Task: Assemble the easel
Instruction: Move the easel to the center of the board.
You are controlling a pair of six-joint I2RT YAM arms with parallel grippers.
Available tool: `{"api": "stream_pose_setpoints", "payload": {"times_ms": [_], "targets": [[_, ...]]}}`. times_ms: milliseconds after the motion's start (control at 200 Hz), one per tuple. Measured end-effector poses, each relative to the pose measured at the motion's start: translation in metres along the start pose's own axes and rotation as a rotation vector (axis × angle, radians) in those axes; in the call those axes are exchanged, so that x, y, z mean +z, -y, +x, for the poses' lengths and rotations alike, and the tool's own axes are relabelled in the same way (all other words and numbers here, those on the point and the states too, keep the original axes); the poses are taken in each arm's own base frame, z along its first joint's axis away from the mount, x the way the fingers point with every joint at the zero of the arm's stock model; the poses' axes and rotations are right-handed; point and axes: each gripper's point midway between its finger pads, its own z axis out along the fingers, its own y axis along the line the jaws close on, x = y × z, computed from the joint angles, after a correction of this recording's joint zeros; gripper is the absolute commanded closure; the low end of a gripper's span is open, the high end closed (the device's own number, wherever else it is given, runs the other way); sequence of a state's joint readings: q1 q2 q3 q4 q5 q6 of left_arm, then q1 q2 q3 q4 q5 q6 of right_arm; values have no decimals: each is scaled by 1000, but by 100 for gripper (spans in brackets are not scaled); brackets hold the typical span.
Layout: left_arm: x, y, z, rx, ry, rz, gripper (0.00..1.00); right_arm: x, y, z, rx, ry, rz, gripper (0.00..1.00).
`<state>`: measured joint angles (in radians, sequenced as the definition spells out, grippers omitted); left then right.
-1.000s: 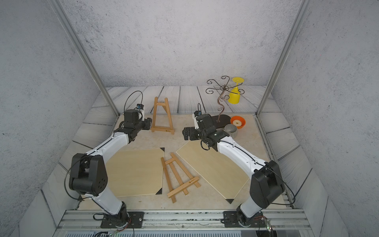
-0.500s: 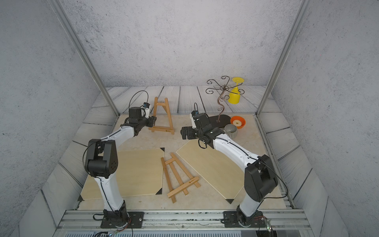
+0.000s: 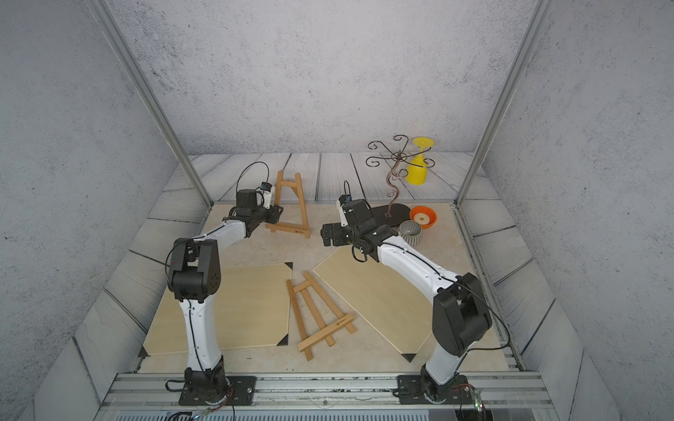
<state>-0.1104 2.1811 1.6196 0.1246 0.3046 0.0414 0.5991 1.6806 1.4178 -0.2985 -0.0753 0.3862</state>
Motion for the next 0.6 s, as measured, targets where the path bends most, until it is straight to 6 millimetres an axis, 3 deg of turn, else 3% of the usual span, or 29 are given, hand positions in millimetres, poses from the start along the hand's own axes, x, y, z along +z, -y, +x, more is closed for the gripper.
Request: {"api": "stream_pose_setpoints", "payload": {"times_ms": [380, 600], "targets": [[0, -9, 4, -30, -16, -43, 56, 2, 2, 1, -5, -3, 11, 1], [-3, -10, 12, -28, -10, -58, 49, 5, 6, 3, -7, -7, 30, 1]]}}
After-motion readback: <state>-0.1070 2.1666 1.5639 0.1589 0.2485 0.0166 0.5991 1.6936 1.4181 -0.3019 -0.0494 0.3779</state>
